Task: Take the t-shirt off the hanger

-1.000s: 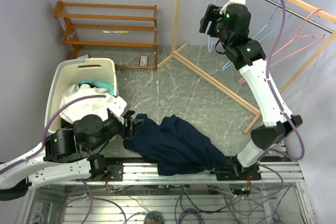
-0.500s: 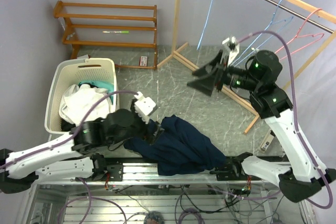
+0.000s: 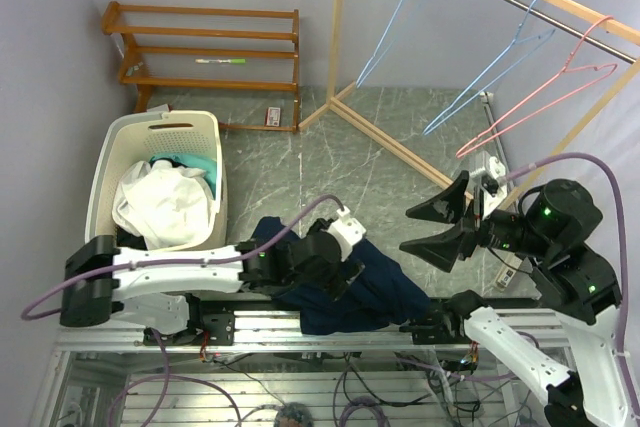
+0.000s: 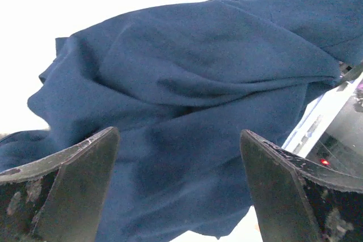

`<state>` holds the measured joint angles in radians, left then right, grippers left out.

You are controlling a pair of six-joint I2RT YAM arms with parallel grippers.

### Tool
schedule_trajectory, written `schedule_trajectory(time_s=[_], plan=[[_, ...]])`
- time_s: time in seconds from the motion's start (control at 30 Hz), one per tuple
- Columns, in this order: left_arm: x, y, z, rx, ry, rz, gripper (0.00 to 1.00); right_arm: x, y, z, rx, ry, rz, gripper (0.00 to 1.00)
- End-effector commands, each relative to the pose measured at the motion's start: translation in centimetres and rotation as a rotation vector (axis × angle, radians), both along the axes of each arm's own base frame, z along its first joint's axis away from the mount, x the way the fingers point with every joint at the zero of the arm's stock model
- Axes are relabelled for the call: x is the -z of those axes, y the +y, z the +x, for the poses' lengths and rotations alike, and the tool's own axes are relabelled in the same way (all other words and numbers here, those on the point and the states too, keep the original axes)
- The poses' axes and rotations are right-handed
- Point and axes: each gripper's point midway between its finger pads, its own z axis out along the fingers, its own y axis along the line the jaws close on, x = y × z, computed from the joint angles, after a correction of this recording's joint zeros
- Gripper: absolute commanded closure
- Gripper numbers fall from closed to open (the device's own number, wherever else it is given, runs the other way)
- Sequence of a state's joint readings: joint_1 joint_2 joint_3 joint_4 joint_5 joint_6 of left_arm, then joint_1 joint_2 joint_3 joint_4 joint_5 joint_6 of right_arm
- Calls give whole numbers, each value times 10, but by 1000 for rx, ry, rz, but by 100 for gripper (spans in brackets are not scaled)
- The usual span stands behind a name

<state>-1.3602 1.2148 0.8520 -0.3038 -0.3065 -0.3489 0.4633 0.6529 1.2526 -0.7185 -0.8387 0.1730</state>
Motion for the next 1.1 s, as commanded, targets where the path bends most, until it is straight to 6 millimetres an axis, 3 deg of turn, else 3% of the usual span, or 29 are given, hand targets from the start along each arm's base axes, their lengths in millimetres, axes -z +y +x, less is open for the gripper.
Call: schedule_trajectory(time_s=[0.0,0.2,0.4,0.43,0.5,0.53,0.57,0.6,0.67,0.77,0.93,1.07], plan=[[1,-35,9,-47,-23,-49,2,24,-11,-1,72,37,-46,32],[47,-44,15,-93,-13,30,2,34,-13,-1,86,46,-52,32],[109,-33,20,-156,7,240,2,38,-13,2,100,45,-59,33],[119,-31,20,-159,15,275,6,39,-14,3,104,44,-57,33],[134,-24,18,-161,25,348,21,41,-14,5,112,51,-61,33],[139,-21,17,-155,34,371,42,43,-14,6,113,54,-63,33],[141,-19,18,-158,41,382,78,43,-14,7,117,56,-64,33],[140,-14,21,-185,41,386,91,44,-14,8,122,59,-67,33],[123,-3,34,-255,2,370,93,45,-15,10,138,60,-74,34],[66,28,71,-406,-56,288,93,46,-15,13,145,63,-76,34],[-56,108,138,-608,-130,47,93,51,-13,18,154,76,-77,34],[-152,182,171,-746,-262,-19,93,58,-8,22,143,100,-75,35]])
